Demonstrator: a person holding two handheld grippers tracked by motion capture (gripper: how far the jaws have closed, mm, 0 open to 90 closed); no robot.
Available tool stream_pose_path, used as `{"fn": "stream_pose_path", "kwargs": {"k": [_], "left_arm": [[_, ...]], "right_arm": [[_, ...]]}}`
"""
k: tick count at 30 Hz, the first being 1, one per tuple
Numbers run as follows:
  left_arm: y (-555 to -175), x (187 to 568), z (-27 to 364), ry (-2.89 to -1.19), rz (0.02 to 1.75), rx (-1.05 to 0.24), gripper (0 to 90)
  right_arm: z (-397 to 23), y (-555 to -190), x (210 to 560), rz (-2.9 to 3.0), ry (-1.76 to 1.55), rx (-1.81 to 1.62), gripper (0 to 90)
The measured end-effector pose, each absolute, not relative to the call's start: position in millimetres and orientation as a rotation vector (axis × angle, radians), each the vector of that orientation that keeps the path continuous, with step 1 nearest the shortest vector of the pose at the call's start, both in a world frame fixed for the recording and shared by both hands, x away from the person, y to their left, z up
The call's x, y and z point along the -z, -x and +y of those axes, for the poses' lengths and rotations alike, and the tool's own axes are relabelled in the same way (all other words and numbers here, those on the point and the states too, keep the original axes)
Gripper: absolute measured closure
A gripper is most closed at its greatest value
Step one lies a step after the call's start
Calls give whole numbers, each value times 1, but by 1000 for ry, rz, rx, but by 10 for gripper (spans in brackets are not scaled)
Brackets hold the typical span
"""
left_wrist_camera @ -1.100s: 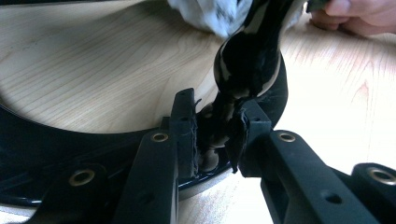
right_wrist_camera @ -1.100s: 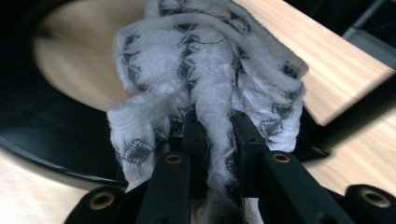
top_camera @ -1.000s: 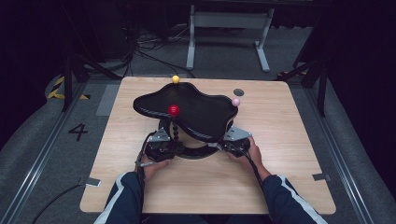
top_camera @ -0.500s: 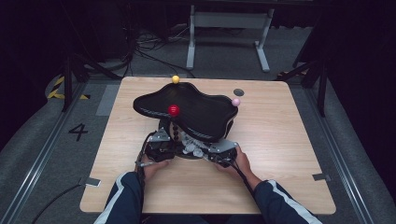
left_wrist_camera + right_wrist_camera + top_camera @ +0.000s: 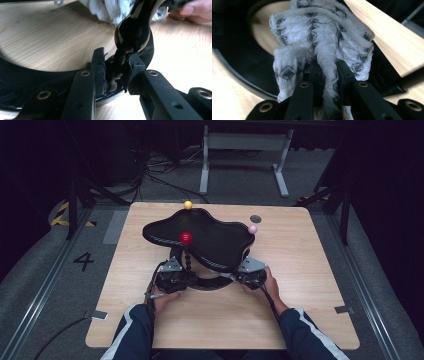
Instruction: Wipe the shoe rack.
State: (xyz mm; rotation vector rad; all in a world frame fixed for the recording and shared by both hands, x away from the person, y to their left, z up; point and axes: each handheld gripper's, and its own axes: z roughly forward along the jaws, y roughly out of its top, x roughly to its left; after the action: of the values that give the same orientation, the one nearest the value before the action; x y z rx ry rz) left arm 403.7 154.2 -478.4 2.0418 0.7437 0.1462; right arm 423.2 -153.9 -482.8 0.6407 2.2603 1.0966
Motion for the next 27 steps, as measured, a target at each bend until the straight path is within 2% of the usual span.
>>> {"fn": "stream_pose_path", "kwargs": {"k": [17,27], "left_arm": [[-404,478,154,-2041,745,-147,732],[-404,478,154,-2040,745,-146,732]], "right_arm": [[-186,-452,483,2207,-796,-1087,776],[-194,-455,484,2200,-831,-1054,777]]}}
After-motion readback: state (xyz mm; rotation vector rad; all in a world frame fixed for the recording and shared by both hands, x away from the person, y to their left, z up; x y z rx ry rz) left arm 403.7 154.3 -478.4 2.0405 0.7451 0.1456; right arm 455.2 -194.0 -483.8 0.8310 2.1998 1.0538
